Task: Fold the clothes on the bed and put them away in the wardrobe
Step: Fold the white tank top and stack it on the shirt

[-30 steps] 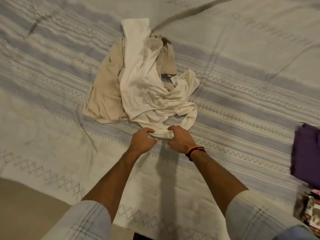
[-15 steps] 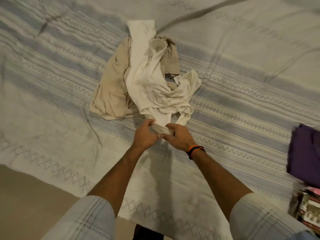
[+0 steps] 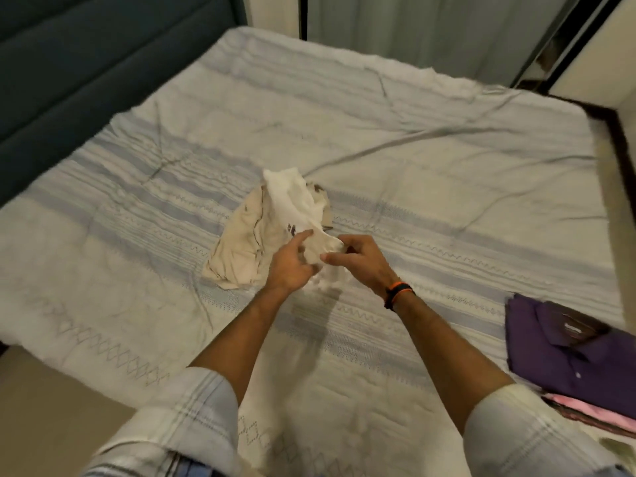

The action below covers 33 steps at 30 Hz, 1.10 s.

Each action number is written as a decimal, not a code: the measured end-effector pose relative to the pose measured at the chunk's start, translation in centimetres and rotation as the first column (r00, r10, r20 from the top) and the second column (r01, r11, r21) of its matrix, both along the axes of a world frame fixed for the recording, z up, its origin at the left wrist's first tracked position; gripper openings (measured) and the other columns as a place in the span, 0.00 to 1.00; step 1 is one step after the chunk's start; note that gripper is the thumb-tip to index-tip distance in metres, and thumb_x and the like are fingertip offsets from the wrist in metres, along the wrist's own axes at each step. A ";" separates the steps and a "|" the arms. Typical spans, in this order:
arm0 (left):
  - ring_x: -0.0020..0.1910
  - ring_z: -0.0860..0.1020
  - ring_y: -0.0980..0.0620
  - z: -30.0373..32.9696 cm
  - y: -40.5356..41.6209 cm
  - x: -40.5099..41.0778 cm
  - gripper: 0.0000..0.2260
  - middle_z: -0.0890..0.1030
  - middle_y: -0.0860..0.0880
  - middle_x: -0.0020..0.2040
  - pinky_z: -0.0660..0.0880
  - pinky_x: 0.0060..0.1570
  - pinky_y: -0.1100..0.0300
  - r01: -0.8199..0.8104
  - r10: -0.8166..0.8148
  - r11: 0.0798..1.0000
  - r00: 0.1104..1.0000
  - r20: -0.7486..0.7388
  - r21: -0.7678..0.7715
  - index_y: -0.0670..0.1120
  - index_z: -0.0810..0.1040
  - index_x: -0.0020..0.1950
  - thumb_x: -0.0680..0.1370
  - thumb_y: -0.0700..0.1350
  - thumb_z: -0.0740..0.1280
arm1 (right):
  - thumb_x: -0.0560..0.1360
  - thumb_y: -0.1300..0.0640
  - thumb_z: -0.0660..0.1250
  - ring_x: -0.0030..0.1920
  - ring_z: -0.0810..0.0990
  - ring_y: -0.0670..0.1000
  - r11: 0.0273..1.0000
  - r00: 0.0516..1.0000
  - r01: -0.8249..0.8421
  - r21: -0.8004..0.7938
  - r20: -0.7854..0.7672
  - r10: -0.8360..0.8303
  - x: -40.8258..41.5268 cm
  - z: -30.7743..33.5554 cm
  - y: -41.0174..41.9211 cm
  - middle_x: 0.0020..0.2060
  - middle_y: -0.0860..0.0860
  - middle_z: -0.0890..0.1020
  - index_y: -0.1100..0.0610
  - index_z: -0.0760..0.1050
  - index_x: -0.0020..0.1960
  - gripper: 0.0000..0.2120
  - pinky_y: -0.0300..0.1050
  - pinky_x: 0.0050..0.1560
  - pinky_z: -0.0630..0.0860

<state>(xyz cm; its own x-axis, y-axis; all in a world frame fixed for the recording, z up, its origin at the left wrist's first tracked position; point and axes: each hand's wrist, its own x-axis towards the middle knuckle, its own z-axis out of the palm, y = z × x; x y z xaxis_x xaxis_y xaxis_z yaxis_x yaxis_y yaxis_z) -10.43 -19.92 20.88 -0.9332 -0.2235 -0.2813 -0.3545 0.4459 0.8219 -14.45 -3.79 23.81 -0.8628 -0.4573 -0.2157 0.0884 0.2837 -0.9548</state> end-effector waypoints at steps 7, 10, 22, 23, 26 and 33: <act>0.45 0.81 0.51 5.4 3.8 1.2 0.04 0.83 0.52 0.44 0.73 0.43 0.62 -0.015 -0.007 0.978 0.995 -0.102 -0.209 0.51 0.81 0.47 0.74 0.47 0.73 | 0.61 0.55 0.74 0.37 0.75 0.55 0.987 0.998 -0.044 -0.152 -0.059 0.036 1.8 6.5 3.3 0.33 0.58 0.75 0.67 0.76 0.35 0.15 0.50 0.43 0.72; 0.42 0.80 0.47 7.5 5.5 2.5 0.08 0.82 0.48 0.39 0.73 0.42 0.57 -0.089 0.052 0.960 0.988 -0.145 -0.264 0.46 0.77 0.40 0.78 0.46 0.68 | 0.67 0.55 0.75 0.39 0.80 0.53 0.988 0.995 0.015 -0.156 -0.096 -0.030 2.7 7.2 5.7 0.35 0.54 0.80 0.58 0.79 0.38 0.07 0.51 0.43 0.78; 0.35 0.83 0.45 16.9 8.5 5.0 0.17 0.83 0.47 0.32 0.82 0.47 0.45 -0.213 0.268 0.959 0.898 -0.349 0.189 0.37 0.80 0.38 0.79 0.49 0.65 | 0.66 0.44 0.79 0.59 0.76 0.51 0.958 0.980 -0.052 0.283 -0.172 0.104 8.1 6.7 6.9 0.63 0.48 0.75 0.52 0.64 0.71 0.40 0.47 0.59 0.75; 0.35 0.83 0.47 17.5 8.5 5.0 0.17 0.83 0.45 0.33 0.81 0.49 0.44 -0.188 0.273 0.948 0.897 -0.347 0.258 0.35 0.80 0.40 0.79 0.48 0.66 | 0.66 0.44 0.78 0.59 0.76 0.51 0.962 0.979 -0.033 0.271 -0.184 0.085 8.3 7.1 6.3 0.62 0.47 0.75 0.52 0.64 0.71 0.40 0.46 0.58 0.74; 0.32 0.81 0.54 20.3 8.9 5.7 0.16 0.82 0.43 0.35 0.82 0.50 0.50 -0.112 0.265 0.918 0.887 -0.378 0.379 0.30 0.79 0.46 0.81 0.44 0.65 | 0.74 0.44 0.72 0.57 0.78 0.53 0.963 0.957 0.075 0.261 -0.288 0.003 8.4 9.4 5.4 0.58 0.50 0.79 0.55 0.69 0.68 0.28 0.45 0.54 0.73; 0.44 0.82 0.49 20.8 5.9 8.0 0.10 0.85 0.46 0.44 0.81 0.53 0.46 -0.025 0.128 0.969 0.903 -0.411 0.245 0.43 0.82 0.48 0.70 0.45 0.75 | 0.77 0.46 0.67 0.47 0.83 0.56 0.952 0.908 0.251 0.172 -0.382 -0.171 8.2 14.4 5.6 0.44 0.54 0.85 0.57 0.82 0.46 0.14 0.52 0.49 0.79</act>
